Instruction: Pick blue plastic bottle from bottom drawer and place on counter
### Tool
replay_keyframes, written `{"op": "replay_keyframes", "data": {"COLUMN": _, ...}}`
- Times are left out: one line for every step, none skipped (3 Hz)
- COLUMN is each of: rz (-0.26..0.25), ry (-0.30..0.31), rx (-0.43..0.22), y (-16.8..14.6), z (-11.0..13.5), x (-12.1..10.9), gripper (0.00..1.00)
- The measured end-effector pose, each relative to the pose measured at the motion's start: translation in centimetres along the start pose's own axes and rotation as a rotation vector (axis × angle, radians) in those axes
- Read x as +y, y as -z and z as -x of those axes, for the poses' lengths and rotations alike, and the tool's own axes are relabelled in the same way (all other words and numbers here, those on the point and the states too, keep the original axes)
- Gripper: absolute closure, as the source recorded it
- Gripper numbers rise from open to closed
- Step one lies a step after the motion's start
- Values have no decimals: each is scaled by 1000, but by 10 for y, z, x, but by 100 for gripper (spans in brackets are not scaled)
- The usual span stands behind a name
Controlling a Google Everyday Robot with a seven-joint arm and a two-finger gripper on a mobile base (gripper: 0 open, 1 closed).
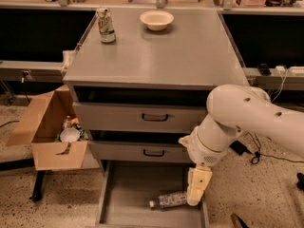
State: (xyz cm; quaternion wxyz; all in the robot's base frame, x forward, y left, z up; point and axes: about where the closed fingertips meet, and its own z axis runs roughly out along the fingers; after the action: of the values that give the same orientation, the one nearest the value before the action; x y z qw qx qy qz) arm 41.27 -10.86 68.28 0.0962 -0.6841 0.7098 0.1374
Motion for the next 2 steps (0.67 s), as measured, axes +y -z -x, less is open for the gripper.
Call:
{"op": "replay_keyframes", "data": {"rz": 30, "ry": -6, "rx": -15, "y": -45, "z": -14, "x": -5, "gripper": 0}}
{"op": "replay_keyframes", "data": {"rz": 56, "ry": -11, "rx": -39, "y": -109, "z": -29, "x": -10, "gripper": 0}}
